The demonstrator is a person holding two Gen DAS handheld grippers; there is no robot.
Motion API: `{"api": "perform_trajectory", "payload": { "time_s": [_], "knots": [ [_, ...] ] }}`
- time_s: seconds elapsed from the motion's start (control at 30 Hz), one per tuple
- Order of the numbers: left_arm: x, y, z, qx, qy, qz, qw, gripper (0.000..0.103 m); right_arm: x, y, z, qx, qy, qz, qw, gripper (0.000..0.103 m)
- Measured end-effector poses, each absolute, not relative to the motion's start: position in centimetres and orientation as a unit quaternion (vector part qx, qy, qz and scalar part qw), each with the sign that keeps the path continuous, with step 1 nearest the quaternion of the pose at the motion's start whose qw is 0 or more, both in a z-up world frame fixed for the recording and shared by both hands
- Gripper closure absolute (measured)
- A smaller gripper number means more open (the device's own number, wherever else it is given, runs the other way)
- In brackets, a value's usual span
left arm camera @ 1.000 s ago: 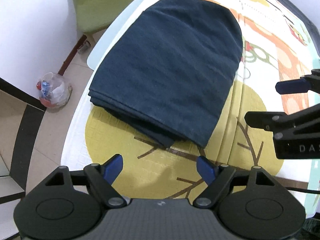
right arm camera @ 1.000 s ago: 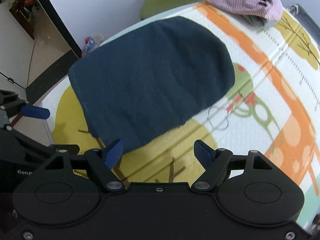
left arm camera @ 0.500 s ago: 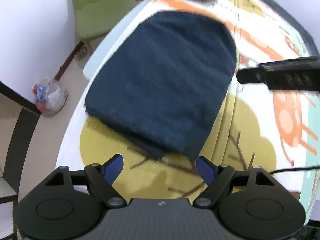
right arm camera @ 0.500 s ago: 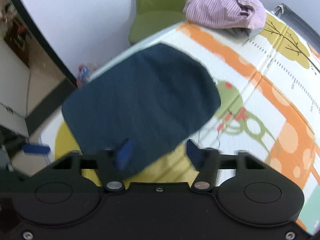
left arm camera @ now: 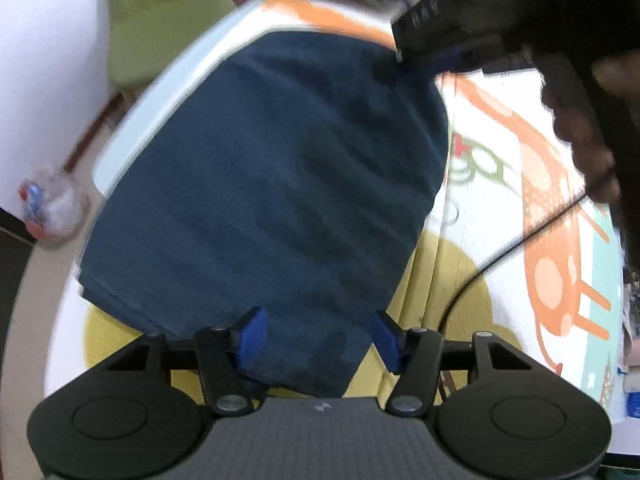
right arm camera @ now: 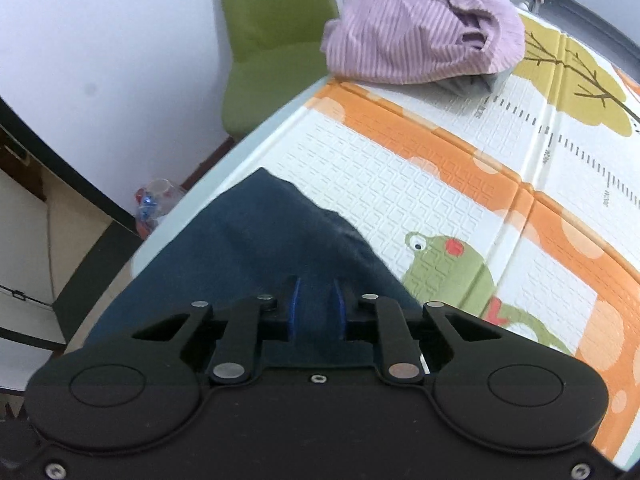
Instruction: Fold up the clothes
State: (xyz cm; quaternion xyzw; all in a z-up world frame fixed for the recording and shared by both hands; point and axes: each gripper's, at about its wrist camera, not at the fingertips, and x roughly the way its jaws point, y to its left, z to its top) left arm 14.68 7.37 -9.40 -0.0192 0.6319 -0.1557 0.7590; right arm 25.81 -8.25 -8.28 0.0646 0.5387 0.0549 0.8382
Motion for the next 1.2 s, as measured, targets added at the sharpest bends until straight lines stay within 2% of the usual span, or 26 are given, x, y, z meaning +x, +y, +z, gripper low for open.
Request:
{"api": "perform_trajectory", "payload": {
  "time_s": [0.03, 0.23, 0.67, 0.83, 0.97, 1.2],
  "knots": [
    [14.6, 7.5, -9.7, -0.021, 0.632, -0.158, 0.759, 0.044, 26.4, -8.2, -9.0, 0.065, 0.545, 0.051, 0.835, 0.090],
    [13.8, 8.4, -10.2, -0.038, 0.621, -0.170, 0.765, 0.043, 28.8, -8.2, -11.4, 0.065, 0.560, 0.035, 0.825, 0.093],
    [13.2, 8.6, -9.3, -0.046, 0.620, -0.177, 0.763, 0.043, 31.6, -8.8, -12.3, 0.050, 0.551, -0.027, 0.833, 0.094],
    [13.1, 9.5, -6.6, -0.029, 0.588, -0.168, 0.791, 0.040, 30.3, -10.7, -9.5, 0.102, 0.522, -0.010, 0.847, 0.094],
    [14.2, 10.8, -5.2, -0.028, 0.564, -0.144, 0.813, 0.036, 28.0, -11.2, -7.7, 0.096, 0.524, 0.002, 0.846, 0.093],
    [16.9, 12.4, -6.9, -0.040, 0.574, -0.106, 0.811, 0.039, 24.6, -11.9, -9.8, 0.116, 0.567, 0.002, 0.815, 0.093]
  ]
}}
